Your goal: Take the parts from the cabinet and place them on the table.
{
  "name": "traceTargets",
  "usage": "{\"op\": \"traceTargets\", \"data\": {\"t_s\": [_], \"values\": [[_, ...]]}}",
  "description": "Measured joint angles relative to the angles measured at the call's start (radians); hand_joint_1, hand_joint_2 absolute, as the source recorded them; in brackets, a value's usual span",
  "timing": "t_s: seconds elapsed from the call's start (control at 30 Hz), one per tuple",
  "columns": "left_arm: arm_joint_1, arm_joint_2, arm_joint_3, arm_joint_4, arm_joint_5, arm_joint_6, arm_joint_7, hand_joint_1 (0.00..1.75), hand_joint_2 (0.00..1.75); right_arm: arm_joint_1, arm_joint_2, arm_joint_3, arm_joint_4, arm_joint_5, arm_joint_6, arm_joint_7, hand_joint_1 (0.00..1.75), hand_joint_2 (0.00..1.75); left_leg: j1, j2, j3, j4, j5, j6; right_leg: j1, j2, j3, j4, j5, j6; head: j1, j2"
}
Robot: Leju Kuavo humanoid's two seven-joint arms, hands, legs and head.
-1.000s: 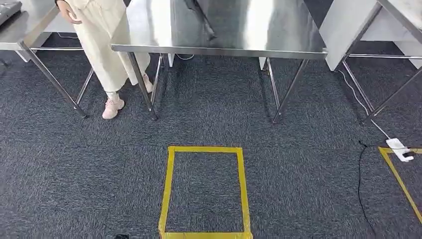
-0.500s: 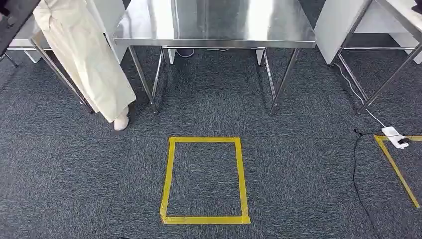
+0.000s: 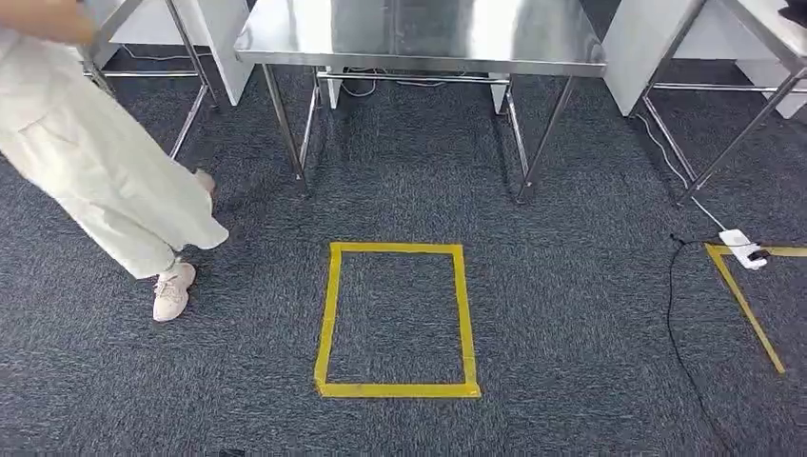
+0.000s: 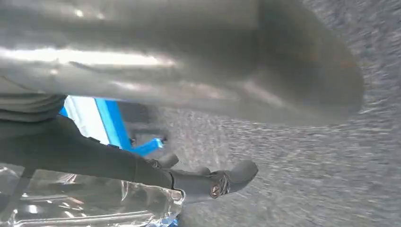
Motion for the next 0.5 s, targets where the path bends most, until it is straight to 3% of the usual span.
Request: {"op": "traceTargets", "data": {"t_s": [0.03,0.07,0.1,0.17,0.2,0.23,0.27,0.3,0.33,0.37,0.4,0.47,0.5], "values": [[-0.001,0.000,0.000,0.000,-0.003,0.003,-0.004,0.00,0.00,-0.002,-0.001,0.001,0.000,0.000,0.000,0.000,0.00,0.00,-0.001,-0.001,0.000,0.003,0.011,-0.007,-0.003,0.001,0.073,-0.095,-0.017,-0.009,0.000,0.000],[0.000,0.000,0.000,0.000,-0.005,0.005,-0.006,0.00,0.00,-0.005,-0.001,0.001,0.000,0.001,0.001,0.001,0.00,0.00,-0.007,0.000,-0.007,0.006,0.017,-0.013,0.003,0.001,0.155,-0.198,-0.052,-0.023,0.002,0.000],[0.001,0.000,0.000,0.000,-0.005,0.009,-0.010,0.00,0.00,-0.009,-0.001,0.002,0.000,0.001,0.002,0.001,0.00,0.00,-0.009,0.002,-0.008,0.008,0.029,-0.019,0.008,0.005,0.156,-0.251,-0.076,-0.037,-0.001,0.000],[0.001,0.000,0.000,0.000,-0.007,0.018,-0.016,0.00,0.00,-0.007,-0.001,0.002,0.000,0.002,0.004,0.003,0.00,0.00,-0.005,0.002,-0.006,-0.004,0.049,-0.029,0.012,0.004,0.147,-0.240,-0.068,-0.049,-0.003,0.000],[0.005,0.000,0.000,0.000,-0.007,0.021,-0.016,0.00,0.00,-0.005,-0.001,0.002,0.000,0.003,0.006,0.005,0.00,0.00,-0.002,0.002,-0.007,-0.004,0.054,-0.036,0.004,0.003,0.144,-0.244,-0.060,-0.061,-0.003,0.000],[0.008,0.002,0.000,0.000,-0.008,0.024,-0.016,0.00,0.00,-0.004,-0.001,0.002,0.000,0.003,0.010,0.007,0.00,0.00,0.005,-0.003,-0.016,0.012,0.031,-0.041,-0.005,-0.003,0.142,-0.245,-0.051,-0.072,-0.003,0.000],[0.012,0.001,0.000,0.000,-0.008,0.026,-0.016,0.00,0.00,-0.003,-0.002,0.002,0.000,0.004,0.011,0.007,0.00,0.00,0.005,-0.004,-0.029,0.053,-0.023,-0.043,-0.003,-0.004,0.134,-0.245,-0.043,-0.084,-0.005,0.000],[0.015,0.001,0.000,0.000,-0.008,0.027,-0.017,0.00,0.00,-0.003,-0.003,0.003,0.000,0.005,0.014,0.007,0.00,0.00,0.006,-0.005,-0.051,0.120,-0.081,-0.046,-0.001,-0.006,0.126,-0.244,-0.036,-0.094,-0.009,0.000],[0.016,0.001,0.000,0.000,-0.008,0.028,-0.017,0.00,0.00,-0.003,-0.003,0.003,0.000,0.005,0.017,0.007,0.00,0.00,0.007,-0.009,-0.079,0.211,-0.135,-0.050,0.002,-0.007,0.114,-0.244,-0.027,-0.098,-0.009,0.000],[0.017,0.001,0.000,0.000,-0.008,0.028,-0.017,0.00,0.00,-0.003,-0.003,0.003,0.000,0.007,0.018,0.007,0.00,0.00,0.008,-0.011,-0.098,0.279,-0.163,-0.053,0.005,-0.008,0.104,-0.243,-0.020,-0.099,-0.009,0.000],[0.018,0.001,0.000,0.000,-0.008,0.029,-0.017,0.00,0.00,-0.002,-0.003,0.003,0.000,0.007,0.018,0.007,0.00,0.00,0.009,-0.011,-0.097,0.309,-0.163,-0.056,0.007,-0.008,0.096,-0.242,-0.015,-0.097,-0.009,0.000],[0.021,0.001,0.000,0.000,-0.008,0.029,-0.018,0.00,0.00,0.002,-0.003,0.003,0.000,0.007,0.018,0.006,0.00,0.00,0.010,-0.011,-0.032,0.244,-0.121,-0.054,0.008,-0.008,0.087,-0.239,-0.008,-0.093,-0.010,0.000],[0.022,0.001,0.000,0.000,-0.008,0.029,-0.018,0.00,0.00,0.003,-0.003,0.003,0.000,0.007,0.018,0.006,0.00,0.00,0.010,-0.011,0.034,0.152,-0.088,-0.051,0.007,-0.008,0.083,-0.235,-0.007,-0.091,-0.010,0.000]]}}
